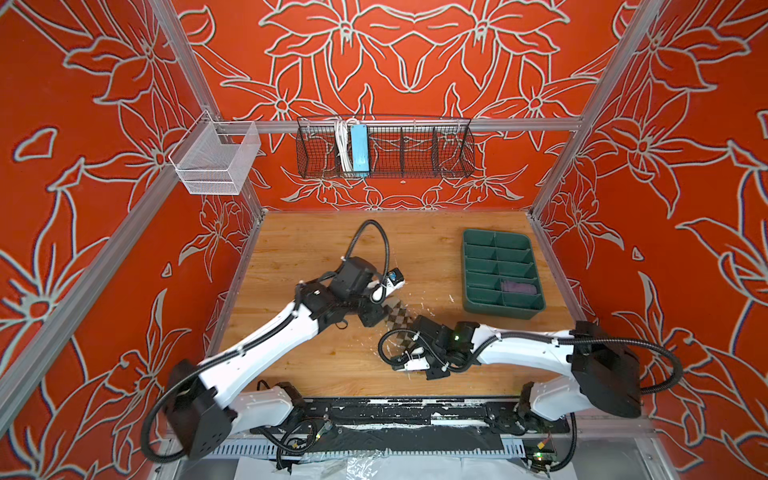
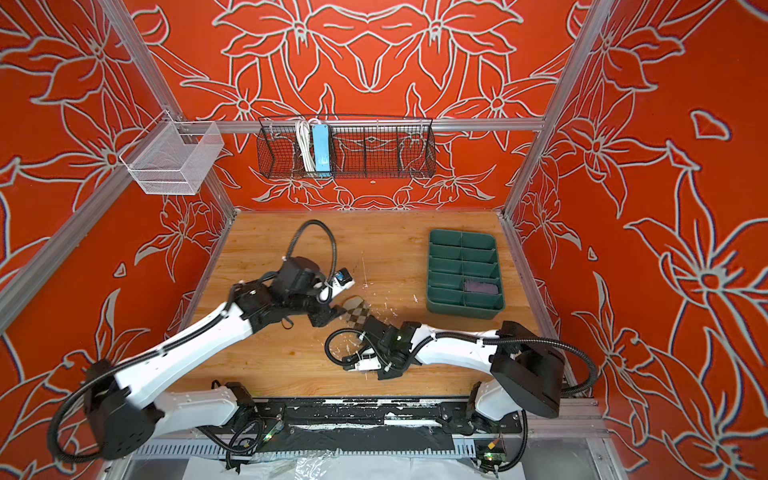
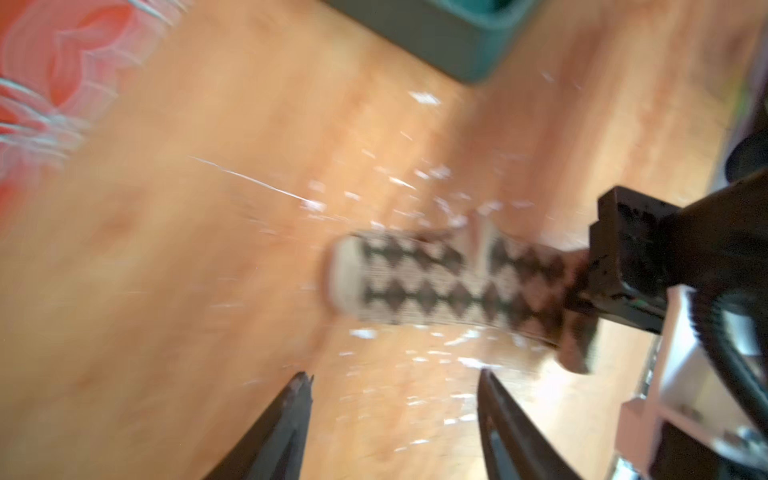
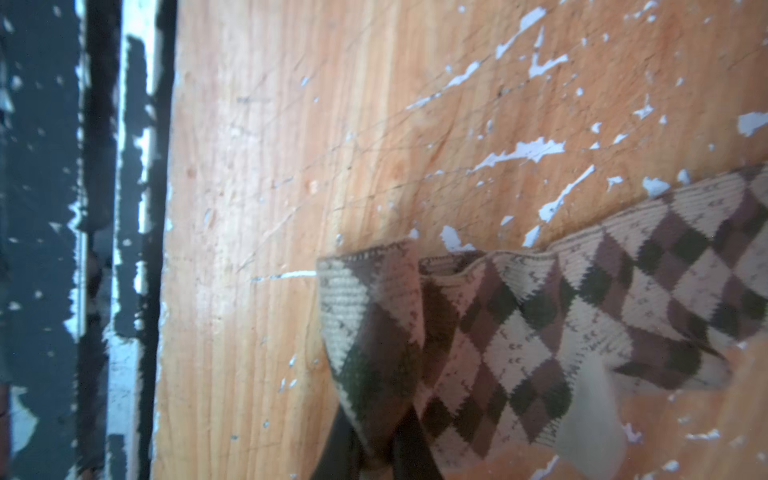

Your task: Roll the socks

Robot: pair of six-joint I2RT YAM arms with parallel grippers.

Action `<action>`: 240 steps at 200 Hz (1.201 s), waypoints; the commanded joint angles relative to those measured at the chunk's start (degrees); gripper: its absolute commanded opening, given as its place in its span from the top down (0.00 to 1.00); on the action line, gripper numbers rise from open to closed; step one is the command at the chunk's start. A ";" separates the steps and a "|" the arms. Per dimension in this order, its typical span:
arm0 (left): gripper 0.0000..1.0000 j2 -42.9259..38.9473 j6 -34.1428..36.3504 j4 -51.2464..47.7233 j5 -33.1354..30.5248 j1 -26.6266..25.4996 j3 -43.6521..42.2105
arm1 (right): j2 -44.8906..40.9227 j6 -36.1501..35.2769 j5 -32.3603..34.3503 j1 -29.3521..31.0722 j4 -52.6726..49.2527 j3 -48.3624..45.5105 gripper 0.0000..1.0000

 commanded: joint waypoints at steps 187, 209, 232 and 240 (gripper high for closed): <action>0.36 12.53 -1.02 24.38 -25.19 -34.60 -23.11 | 34.51 -4.94 -24.73 -15.17 -34.17 34.92 1.00; 0.38 17.36 -1.50 26.97 -27.46 -34.51 -22.59 | 34.03 -5.07 -25.26 -15.18 -34.00 34.49 1.00; 0.48 21.28 -3.29 27.31 -28.35 -34.42 -21.05 | 33.45 -4.64 -25.52 -15.34 -33.36 33.83 1.00; 0.54 22.40 -4.05 27.03 -28.43 -34.42 -20.36 | 33.16 -4.35 -25.67 -15.43 -32.95 33.53 1.00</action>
